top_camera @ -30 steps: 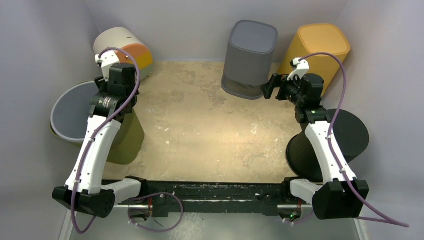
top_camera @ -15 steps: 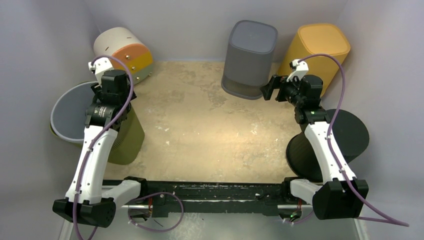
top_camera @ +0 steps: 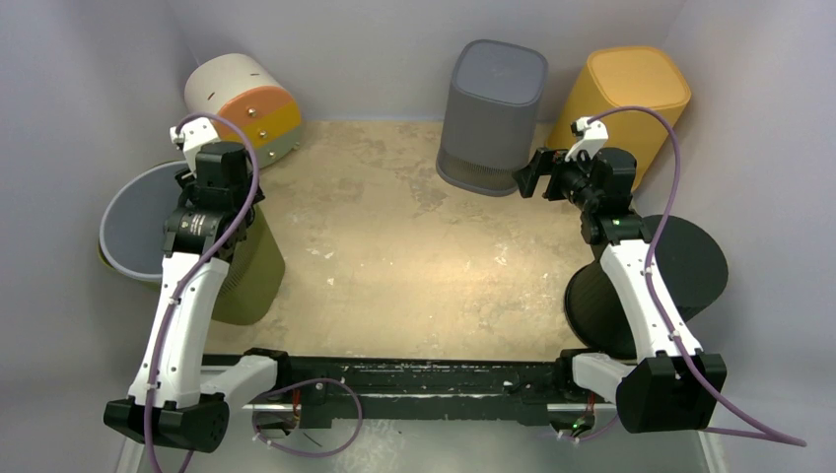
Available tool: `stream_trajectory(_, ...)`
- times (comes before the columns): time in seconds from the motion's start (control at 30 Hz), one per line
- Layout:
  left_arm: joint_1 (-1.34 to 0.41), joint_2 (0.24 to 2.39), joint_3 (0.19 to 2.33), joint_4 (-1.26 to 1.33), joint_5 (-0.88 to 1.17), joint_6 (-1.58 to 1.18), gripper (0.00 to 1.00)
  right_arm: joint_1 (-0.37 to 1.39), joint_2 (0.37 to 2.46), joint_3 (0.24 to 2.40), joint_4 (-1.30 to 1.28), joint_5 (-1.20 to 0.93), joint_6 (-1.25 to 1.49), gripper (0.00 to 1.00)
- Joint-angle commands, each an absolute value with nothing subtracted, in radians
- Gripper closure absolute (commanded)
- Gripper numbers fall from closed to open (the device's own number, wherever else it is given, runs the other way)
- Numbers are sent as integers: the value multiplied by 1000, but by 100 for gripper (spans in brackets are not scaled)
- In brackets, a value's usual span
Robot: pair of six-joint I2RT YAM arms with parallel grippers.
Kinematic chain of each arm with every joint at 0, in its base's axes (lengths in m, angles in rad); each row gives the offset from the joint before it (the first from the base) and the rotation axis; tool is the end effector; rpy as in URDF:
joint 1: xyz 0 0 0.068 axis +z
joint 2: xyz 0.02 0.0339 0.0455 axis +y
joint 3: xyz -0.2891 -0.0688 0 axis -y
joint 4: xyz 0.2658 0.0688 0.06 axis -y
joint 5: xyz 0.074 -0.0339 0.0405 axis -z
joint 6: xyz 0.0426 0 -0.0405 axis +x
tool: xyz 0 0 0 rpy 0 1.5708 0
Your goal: Turn the large container upside down
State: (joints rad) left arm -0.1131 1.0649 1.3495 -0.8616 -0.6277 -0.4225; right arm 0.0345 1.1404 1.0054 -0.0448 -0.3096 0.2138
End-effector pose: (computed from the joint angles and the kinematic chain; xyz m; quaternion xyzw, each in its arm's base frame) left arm 0.2106 0.0013 0.4394 -0.2742 0.8035 0.1417 0.5091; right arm 0.2829 0.0228 0.3794 -0.0305 0.7644 0.1959 0.6136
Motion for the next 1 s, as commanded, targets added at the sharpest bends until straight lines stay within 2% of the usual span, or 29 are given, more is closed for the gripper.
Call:
stream_trajectory(0.0, -104, 1069, 1363, -862, -632, -400, 44, 40, 1131, 1003, 6, -330, 210, 0)
stream_trajectory(0.3, -68, 1062, 1208, -783, -611, -393, 51, 40, 1127, 1003, 4, -327, 208, 0)
stream_trajectory(0.4, -56, 1065, 1191, -752, -597, -386, 68, 40, 1129, 1005, 4, -327, 208, 0)
stream_trajectory(0.5, -51, 1074, 1204, -741, -606, -377, 97, 40, 1129, 1006, 3, -322, 206, 0)
stream_trajectory(0.53, -51, 1076, 1214, -738, -611, -368, 100, 40, 1130, 1008, 3, -322, 206, 0)
stream_trajectory(0.6, -50, 1084, 1249, -733, -619, -347, 100, 40, 1132, 1008, 5, -322, 207, 0)
stream_trajectory(0.77, -51, 1161, 1529, -826, -647, -284, 100, 40, 1140, 1015, 5, -320, 208, 0)
stream_trajectory(0.97, -51, 1321, 2087, -1013, -662, -239, 100, 40, 1141, 1010, 0, -305, 207, 0)
